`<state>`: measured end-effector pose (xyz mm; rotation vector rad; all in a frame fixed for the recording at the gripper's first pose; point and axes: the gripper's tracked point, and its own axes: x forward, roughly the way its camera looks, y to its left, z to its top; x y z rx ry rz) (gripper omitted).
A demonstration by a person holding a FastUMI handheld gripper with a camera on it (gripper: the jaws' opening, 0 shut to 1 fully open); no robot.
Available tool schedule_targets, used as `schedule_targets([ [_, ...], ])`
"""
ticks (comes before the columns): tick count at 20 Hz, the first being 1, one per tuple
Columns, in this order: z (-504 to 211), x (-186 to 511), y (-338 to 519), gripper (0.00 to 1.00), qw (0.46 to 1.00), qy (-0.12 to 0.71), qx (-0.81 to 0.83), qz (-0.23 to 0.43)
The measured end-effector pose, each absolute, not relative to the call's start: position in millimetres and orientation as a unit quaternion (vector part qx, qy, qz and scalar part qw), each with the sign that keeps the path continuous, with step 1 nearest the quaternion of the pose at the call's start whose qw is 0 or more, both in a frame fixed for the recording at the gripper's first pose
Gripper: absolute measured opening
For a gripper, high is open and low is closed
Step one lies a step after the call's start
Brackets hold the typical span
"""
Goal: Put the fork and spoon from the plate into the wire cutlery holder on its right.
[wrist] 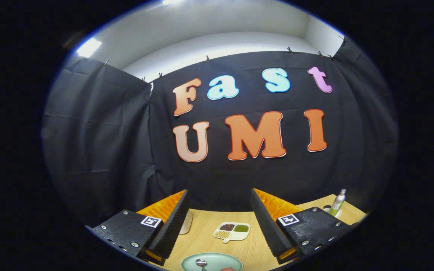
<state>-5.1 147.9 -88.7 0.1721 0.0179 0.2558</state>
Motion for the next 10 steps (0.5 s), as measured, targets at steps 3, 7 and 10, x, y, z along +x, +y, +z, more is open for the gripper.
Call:
schedule_targets([
  [3, -107.3, -8.7, 173.7, 0.96, 0.987, 0.027, 0.06, 0.146],
  [7, -179.4, -19.8, 201.7, 0.97, 0.974, 0.133, 0.016, 0.181],
  [10, -229.6, -24.8, 211.3, 0.97, 0.959, 0.206, -0.024, 0.192],
])
